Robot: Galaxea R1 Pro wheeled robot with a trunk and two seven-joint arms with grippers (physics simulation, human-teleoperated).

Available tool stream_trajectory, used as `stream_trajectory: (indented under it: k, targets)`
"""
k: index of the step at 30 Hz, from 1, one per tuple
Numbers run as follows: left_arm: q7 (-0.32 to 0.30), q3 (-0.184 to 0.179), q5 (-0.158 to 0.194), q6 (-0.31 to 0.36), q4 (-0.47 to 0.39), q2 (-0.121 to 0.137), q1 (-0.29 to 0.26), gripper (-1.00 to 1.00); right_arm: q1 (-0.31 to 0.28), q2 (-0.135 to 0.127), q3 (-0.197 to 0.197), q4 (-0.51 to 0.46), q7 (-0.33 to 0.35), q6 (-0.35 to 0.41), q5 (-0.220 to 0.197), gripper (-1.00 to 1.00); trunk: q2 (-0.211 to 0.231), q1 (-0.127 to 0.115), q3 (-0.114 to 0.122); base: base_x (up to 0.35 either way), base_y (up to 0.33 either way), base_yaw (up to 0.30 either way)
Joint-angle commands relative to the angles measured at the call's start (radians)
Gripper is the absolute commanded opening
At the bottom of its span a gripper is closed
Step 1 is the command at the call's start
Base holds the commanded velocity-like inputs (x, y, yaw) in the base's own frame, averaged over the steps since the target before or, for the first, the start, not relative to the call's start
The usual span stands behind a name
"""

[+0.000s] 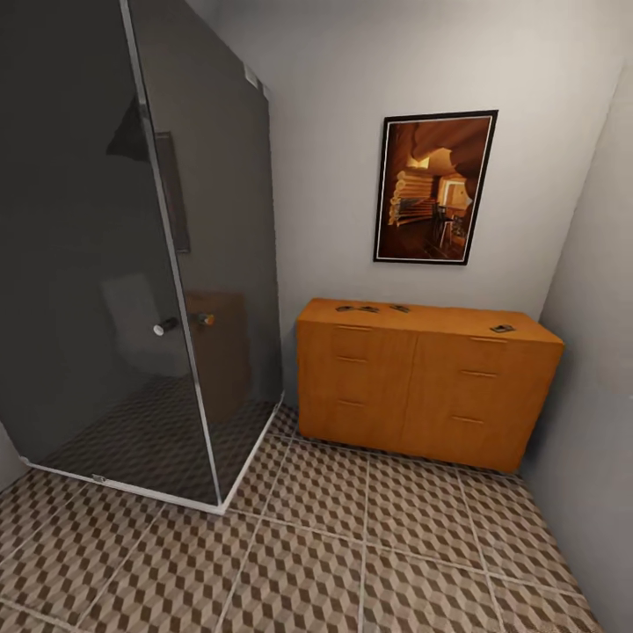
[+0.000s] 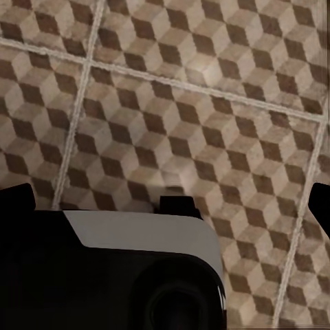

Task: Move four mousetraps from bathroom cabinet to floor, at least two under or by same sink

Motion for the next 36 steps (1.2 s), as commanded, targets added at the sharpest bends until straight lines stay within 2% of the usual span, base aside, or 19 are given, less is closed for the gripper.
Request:
stream_trajectory:
  k: [1, 36]
  targets:
    - [0.0, 0.0, 0.0, -0.006, 0.002, 0.0, -0.001, 1.0, -0.001, 0.0, -0.001, 0.001, -0.004, -0.003, 0.004, 1.0, 0.0, 0.0, -0.001, 0.0, 0.0, -0.17]
    - [0.0, 0.0, 0.0, -0.006, 0.002, 0.0, -0.001, 1.0, -0.001, 0.006, 0.0, 0.001, -0.004, -0.003, 0.003, 1.0, 0.0, 0.0, -0.001, 0.0, 0.0, -0.18]
